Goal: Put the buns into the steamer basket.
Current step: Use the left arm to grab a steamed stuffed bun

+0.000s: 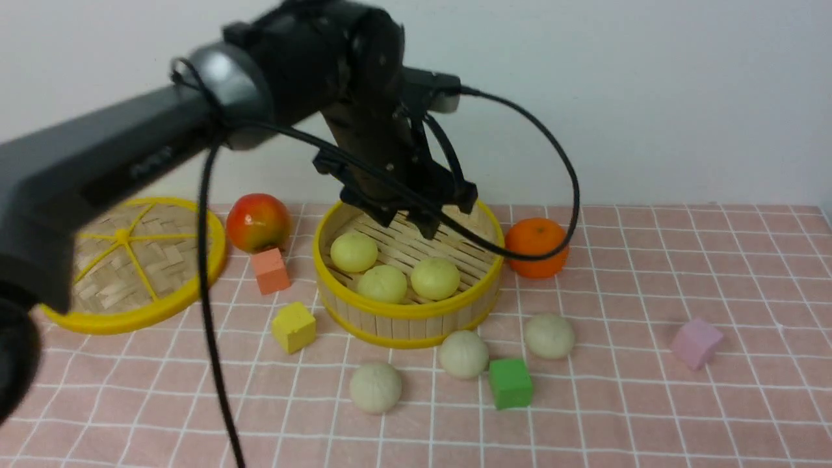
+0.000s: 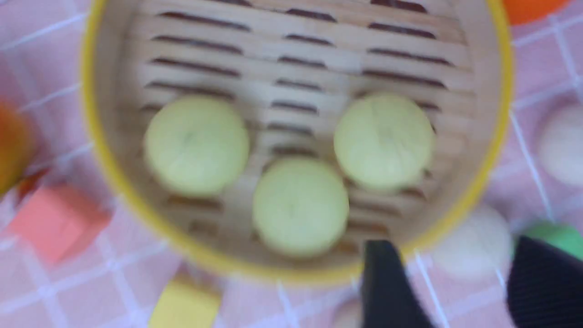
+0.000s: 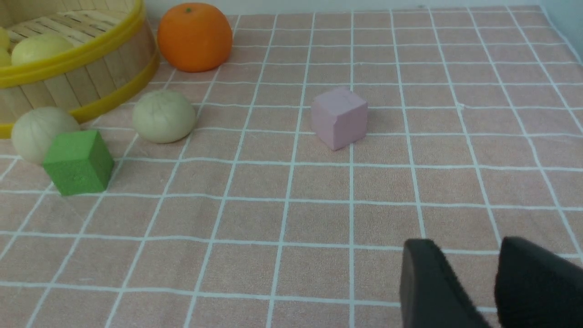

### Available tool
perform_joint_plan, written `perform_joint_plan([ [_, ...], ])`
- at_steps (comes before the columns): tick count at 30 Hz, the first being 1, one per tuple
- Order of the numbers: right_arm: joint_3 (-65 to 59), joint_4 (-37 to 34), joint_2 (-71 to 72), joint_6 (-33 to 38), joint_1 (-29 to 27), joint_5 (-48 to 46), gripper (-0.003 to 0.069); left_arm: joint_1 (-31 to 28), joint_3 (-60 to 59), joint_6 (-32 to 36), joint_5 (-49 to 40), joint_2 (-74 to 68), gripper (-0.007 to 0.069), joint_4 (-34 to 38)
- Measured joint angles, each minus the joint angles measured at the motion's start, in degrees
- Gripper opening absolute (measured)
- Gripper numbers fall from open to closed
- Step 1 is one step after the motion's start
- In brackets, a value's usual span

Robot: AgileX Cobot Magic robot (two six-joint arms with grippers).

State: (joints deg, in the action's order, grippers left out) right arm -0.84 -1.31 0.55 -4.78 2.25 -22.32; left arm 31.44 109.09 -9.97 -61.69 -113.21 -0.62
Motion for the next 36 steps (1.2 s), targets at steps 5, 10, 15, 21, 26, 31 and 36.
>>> perform_joint_plan([
  [5, 0.00, 0.00, 0.00, 0.00, 0.00, 0.00, 0.0239, 0.00, -12.02, -0.18, -1.51, 9.97, 0.0080, 0.06],
  [10, 0.00, 0.00, 0.00, 0.00, 0.00, 0.00, 0.0239, 0.00, -26.10, -0.18, 0.98, 14.82, -0.0013, 1.26],
  [15, 0.00, 0.00, 0.00, 0.00, 0.00, 0.00, 0.0239, 0.00, -35.60, 0.36, 9.79, 14.08, 0.0009, 4.72],
  [21, 0.00, 0.00, 0.00, 0.00, 0.00, 0.00, 0.0239, 0.00, -36.16, 0.67, 18.70, 8.91, 0.0163, 5.32],
  [26, 0.00, 0.00, 0.00, 0.00, 0.00, 0.00, 0.0239, 0.00, -36.21, 0.68, 22.82, 5.26, 0.0277, 5.34],
  [31, 0.00, 0.00, 0.00, 0.00, 0.00, 0.00, 0.0239, 0.00, -36.21, 0.68, 25.36, 3.72, 0.0295, 5.34],
  [36, 0.00, 0.00, 0.00, 0.00, 0.00, 0.00, 0.0239, 0.00, -36.21, 0.68, 26.94, 2.66, 0.0295, 5.39],
])
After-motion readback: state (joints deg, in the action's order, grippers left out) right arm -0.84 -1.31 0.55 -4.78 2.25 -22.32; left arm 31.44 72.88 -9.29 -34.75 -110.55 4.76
